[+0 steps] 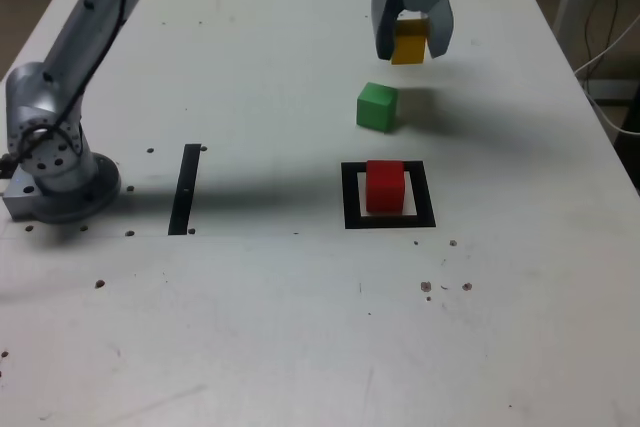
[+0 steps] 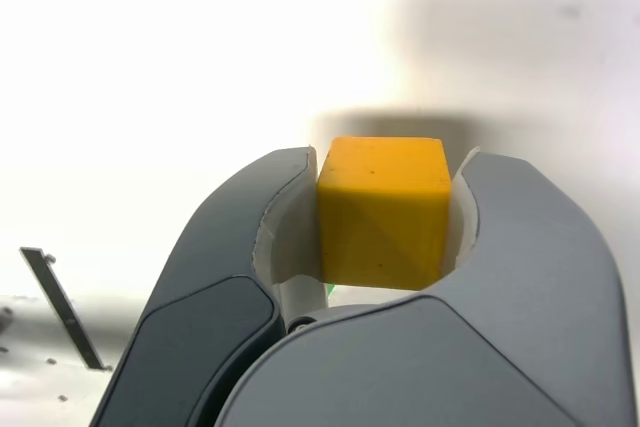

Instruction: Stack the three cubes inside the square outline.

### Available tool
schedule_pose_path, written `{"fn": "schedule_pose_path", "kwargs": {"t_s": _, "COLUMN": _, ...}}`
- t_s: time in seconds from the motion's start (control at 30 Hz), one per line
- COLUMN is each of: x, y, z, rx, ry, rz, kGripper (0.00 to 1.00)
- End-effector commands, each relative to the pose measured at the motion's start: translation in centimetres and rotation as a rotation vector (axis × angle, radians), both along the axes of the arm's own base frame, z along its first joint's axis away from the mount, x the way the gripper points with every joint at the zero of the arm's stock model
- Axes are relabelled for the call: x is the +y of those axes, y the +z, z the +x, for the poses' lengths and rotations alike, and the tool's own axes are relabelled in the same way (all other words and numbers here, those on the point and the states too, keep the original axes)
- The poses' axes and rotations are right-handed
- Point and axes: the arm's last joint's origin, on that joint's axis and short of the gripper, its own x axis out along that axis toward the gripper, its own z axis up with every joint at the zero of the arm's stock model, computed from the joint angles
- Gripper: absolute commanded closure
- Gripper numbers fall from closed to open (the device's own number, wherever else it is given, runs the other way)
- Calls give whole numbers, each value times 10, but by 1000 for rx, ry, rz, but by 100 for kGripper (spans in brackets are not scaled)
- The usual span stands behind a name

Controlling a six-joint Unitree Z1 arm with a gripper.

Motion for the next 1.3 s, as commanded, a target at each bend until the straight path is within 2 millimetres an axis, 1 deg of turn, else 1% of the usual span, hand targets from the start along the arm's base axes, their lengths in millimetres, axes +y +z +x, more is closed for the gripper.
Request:
{"fn": "schedule_pose_path", "kwargs": {"t_s": 0.0, "x": -8, "y": 6, "z": -4, "rx": -6, "ry": -6, "rz": 0, "kGripper": 73}}
{"fn": "schedule_pose_path", "kwargs": {"t_s": 0.3, "x": -47, "y": 23, "z": -25, "rx": -19, "ry": -36, "rz": 8, "kGripper": 73}}
{"fn": "schedule_pose_path", "kwargs": {"t_s": 0.47, "x": -70, "y": 29, "z": -36, "rx": -28, "ry": -52, "rz": 5, "kGripper": 73}}
{"fn": "schedule_pose_path", "kwargs": {"t_s": 0.7, "x": -102, "y": 25, "z": -45, "rx": -41, "ry": -64, "rz": -26, "kGripper": 73}}
{"fn": "schedule_pose_path", "kwargs": {"t_s": 1.0, "x": -143, "y": 22, "z": -49, "rx": -46, "ry": -90, "rz": -36, "kGripper": 73}}
{"fn": "schedule_pose_path", "kwargs": {"t_s": 1.27, "x": -168, "y": 16, "z": -52, "rx": -24, "ry": -102, "rz": -45, "kGripper": 73}}
